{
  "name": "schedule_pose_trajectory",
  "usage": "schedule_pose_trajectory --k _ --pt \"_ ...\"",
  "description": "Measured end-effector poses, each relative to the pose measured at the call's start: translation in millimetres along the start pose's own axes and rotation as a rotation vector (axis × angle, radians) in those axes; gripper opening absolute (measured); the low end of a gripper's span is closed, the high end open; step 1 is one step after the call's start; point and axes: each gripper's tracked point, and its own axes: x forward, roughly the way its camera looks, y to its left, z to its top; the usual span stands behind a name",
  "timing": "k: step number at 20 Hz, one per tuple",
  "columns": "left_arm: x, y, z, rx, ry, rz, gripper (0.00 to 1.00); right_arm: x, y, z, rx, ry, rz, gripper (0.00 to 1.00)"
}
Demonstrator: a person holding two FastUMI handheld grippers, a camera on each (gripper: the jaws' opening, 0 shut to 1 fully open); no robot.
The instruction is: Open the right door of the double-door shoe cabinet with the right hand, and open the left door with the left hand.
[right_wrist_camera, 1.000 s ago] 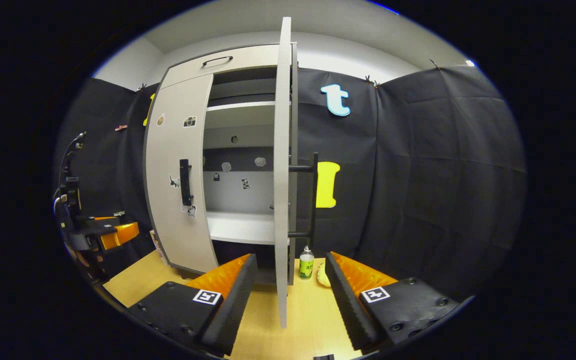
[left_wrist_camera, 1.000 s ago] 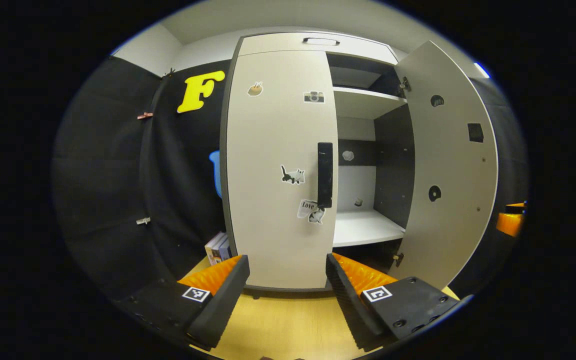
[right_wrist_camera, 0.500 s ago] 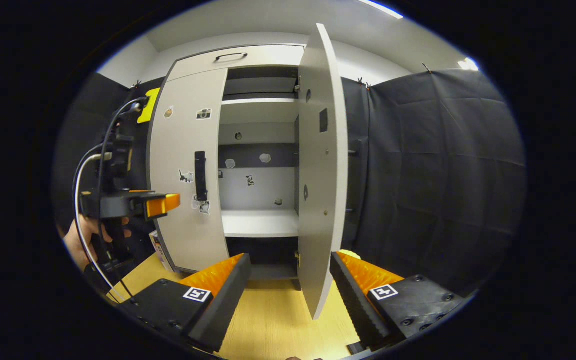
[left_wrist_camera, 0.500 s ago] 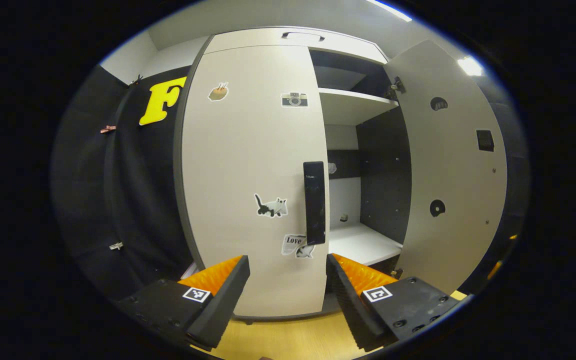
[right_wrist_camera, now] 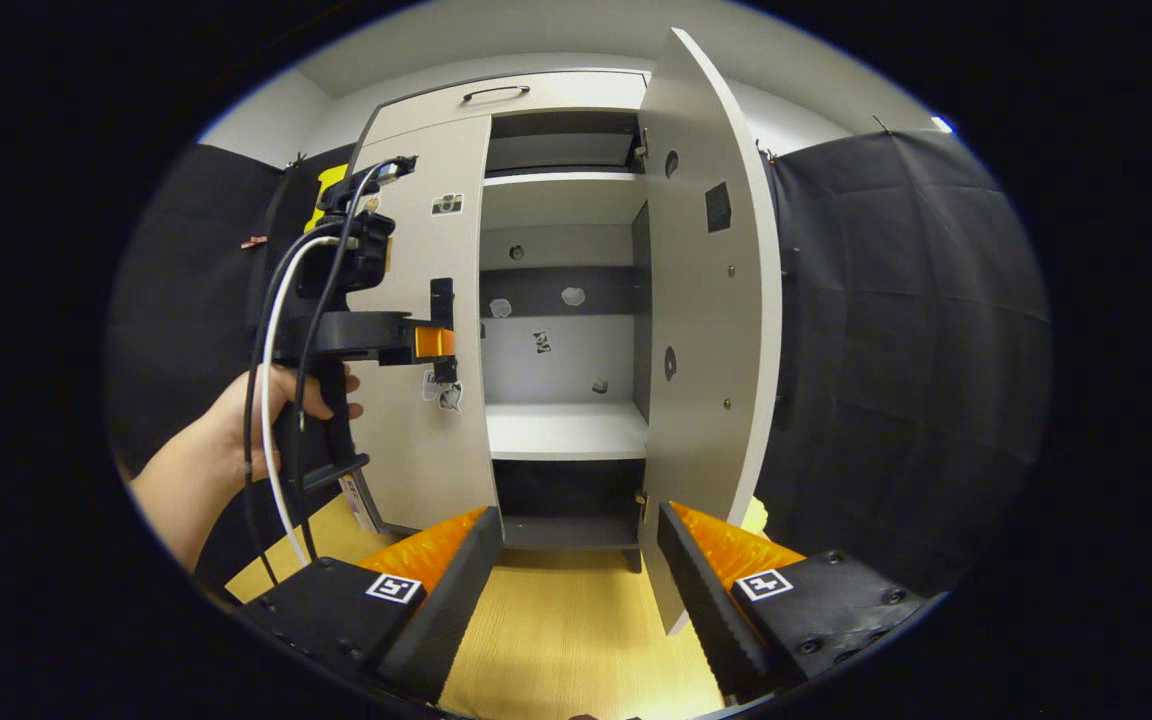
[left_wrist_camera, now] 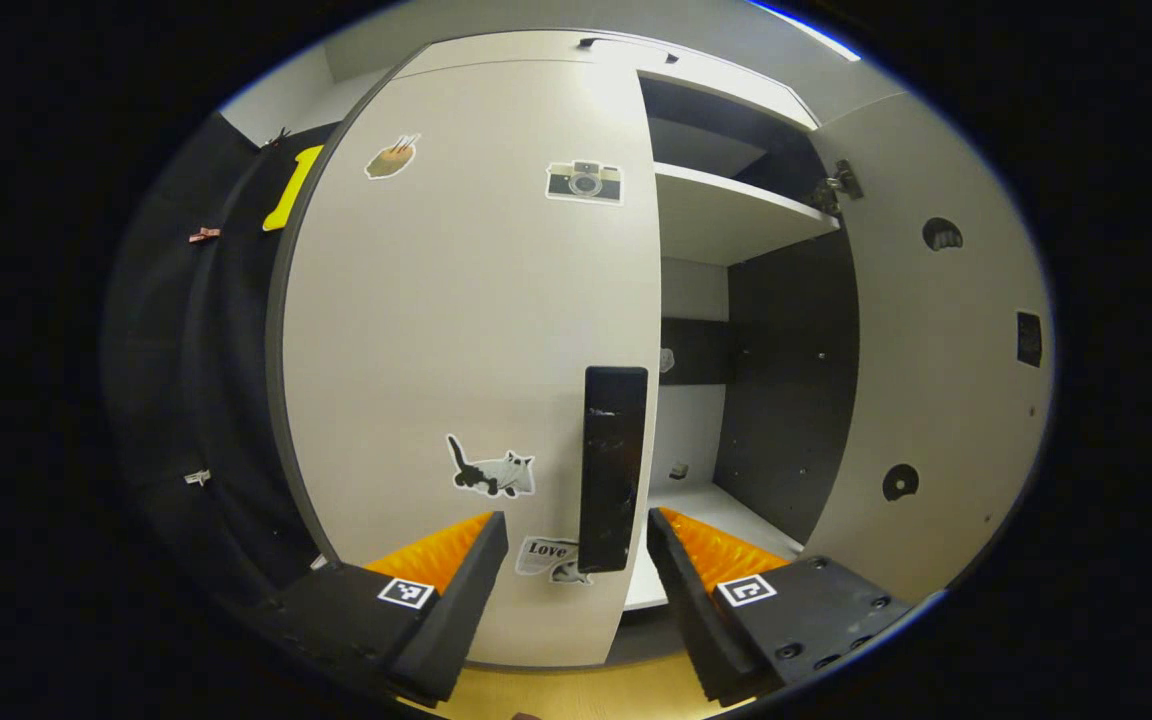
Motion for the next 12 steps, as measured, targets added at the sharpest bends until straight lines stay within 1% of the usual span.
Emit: schedule_pose_trajectory --k 1,2,3,4,5,6,7,8,9,10,12 --pt "5 -1 -1 -0.011 0.004 0.009 0.83 3 2 -1 0.004 0.003 0.022 0.98" --pt "9 -2 -1 -0.016 0.008 0.017 0.82 6 2 -4 0.002 0.009 0.041 0.98" --pt "15 -3 0 -0.014 0.01 0.02 0.76 9 2 -7 -0.003 0.014 0.058 0.98" --pt "19 -5 1 0.0 0.009 0.024 0.74 13 2 -9 -0.006 0.022 0.075 0.98" --pt "24 -4 2 0.017 0.008 0.038 0.69 15 4 -13 -0.007 0.034 0.094 0.98" --pt "28 -6 2 0.03 0.014 0.042 0.65 17 4 -16 -0.005 0.04 0.11 0.98" --pt "33 -9 1 0.034 0.018 0.039 0.61 19 4 -17 -0.004 0.043 0.125 0.98" --pt "32 -8 1 0.035 0.021 0.063 0.6 21 4 -19 -0.003 0.044 0.137 0.98" --pt "34 -7 2 0.034 0.013 0.078 0.54 22 3 -20 -0.001 0.045 0.148 0.98" --pt "34 -7 1 0.029 0.014 0.088 0.52 25 3 -20 -0.004 0.044 0.16 0.98" --pt "35 -12 1 0.02 0.009 0.083 0.46 29 2 -22 -0.019 0.044 0.176 0.98"
